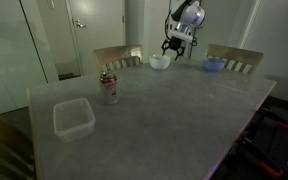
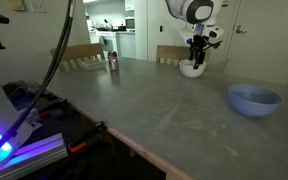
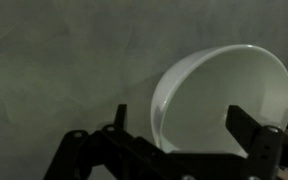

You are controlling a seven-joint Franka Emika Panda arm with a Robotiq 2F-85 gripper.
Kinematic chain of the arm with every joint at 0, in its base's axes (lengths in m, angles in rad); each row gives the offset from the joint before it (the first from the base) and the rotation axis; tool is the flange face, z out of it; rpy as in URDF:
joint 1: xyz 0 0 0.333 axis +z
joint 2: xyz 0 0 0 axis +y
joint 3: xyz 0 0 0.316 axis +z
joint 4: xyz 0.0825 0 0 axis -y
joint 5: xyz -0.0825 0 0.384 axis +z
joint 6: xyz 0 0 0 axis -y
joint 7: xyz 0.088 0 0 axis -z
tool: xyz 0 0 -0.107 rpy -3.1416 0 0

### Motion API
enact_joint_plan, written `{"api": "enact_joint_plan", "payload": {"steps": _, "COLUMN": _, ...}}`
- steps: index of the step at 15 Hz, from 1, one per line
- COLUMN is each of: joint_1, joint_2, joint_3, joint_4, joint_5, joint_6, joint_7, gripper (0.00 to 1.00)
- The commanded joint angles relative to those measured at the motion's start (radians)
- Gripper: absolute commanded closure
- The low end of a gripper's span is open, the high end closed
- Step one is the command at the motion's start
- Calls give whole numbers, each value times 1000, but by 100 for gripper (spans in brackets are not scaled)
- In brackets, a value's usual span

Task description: Shift the colorless bowl from the right end of the table to the left end, grab the canned bottle and position it next to the colorless bowl. Afterward, move the purple bowl to the right end and place the white bowl next to it

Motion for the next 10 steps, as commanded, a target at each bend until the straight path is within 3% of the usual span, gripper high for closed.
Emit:
{"api": "enact_joint_plan", "payload": {"steps": 1, "joint_1": -8, "joint_2": 4, "joint_3": -2, "joint_4": -18, "joint_5": 16, "joint_6": -15, "joint_7": -35, "gripper": 2}}
{"api": "enact_joint_plan", "payload": {"steps": 2, "joint_1": -8, "joint_2": 10, "joint_3": -1, "joint_4": -20, "joint_5": 18, "joint_6": -15, "joint_7": -36, "gripper": 27}}
{"api": "enact_joint_plan", "payload": {"steps": 4, "joint_1": -7, "joint_2": 16, "joint_3": -2, "joint_4": -26, "joint_5": 17, "joint_6": -13, "joint_7": -35, "gripper": 32}}
{"api": "enact_joint_plan", "payload": {"steps": 10, "joint_1": -6, "joint_2": 28, "joint_3": -7, "joint_4": -34, "joint_5": 14, "joint_6": -6, "joint_7": -35, "gripper": 76}}
